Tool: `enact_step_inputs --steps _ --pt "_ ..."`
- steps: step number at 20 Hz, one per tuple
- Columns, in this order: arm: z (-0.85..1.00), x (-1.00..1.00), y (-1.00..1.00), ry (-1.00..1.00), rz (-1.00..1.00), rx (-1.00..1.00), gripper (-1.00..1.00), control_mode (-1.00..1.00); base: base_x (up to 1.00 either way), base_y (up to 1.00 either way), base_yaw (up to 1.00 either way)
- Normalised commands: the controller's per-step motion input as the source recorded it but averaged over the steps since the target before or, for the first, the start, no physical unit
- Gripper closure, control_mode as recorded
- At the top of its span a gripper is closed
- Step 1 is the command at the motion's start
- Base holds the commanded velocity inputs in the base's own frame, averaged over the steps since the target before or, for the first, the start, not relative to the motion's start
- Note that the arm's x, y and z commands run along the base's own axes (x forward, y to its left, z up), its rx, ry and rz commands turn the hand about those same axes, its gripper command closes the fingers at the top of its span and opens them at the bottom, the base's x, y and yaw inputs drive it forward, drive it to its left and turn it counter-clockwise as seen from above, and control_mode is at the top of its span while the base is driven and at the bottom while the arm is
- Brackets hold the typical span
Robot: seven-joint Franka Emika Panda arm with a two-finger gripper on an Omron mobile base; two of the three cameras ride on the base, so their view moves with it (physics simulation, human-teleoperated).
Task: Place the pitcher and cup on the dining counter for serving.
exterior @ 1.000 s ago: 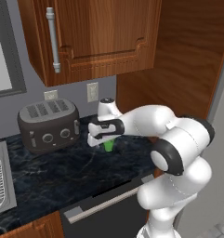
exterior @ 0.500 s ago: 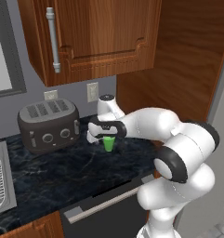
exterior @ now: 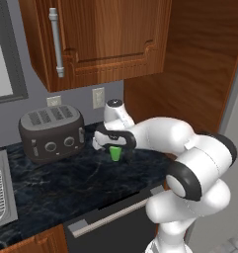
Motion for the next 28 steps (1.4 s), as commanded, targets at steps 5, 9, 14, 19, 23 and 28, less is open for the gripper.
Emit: enact_step_inputs --steps 5,9,14,19,23,28 --pt "-0.05 0.27 0.00 0.00 0.00 -0.01 -1.00 -1.00 0.00 0.00 0.00" --pt "-0.13 0.25 0.00 0.00 0.00 -0.01 -1.00 -1.00 0.00 0.00 0.00" --pt "-0.26 0.07 0.00 0.01 0.00 0.00 -1.00 -1.00 0.00 0.00 0.00" --pt "-0.36 0.00 0.00 0.01 0.00 0.00 -1.00 -1.00 0.00 0.00 0.00" --pt "-0.29 0.03 0.00 0.00 0.00 0.00 -1.00 -1.00 0.00 0.00 0.00" --pt "-0.28 0.05 0.00 0.00 0.00 0.00 -1.00 -1.00 0.00 0.00 0.00"
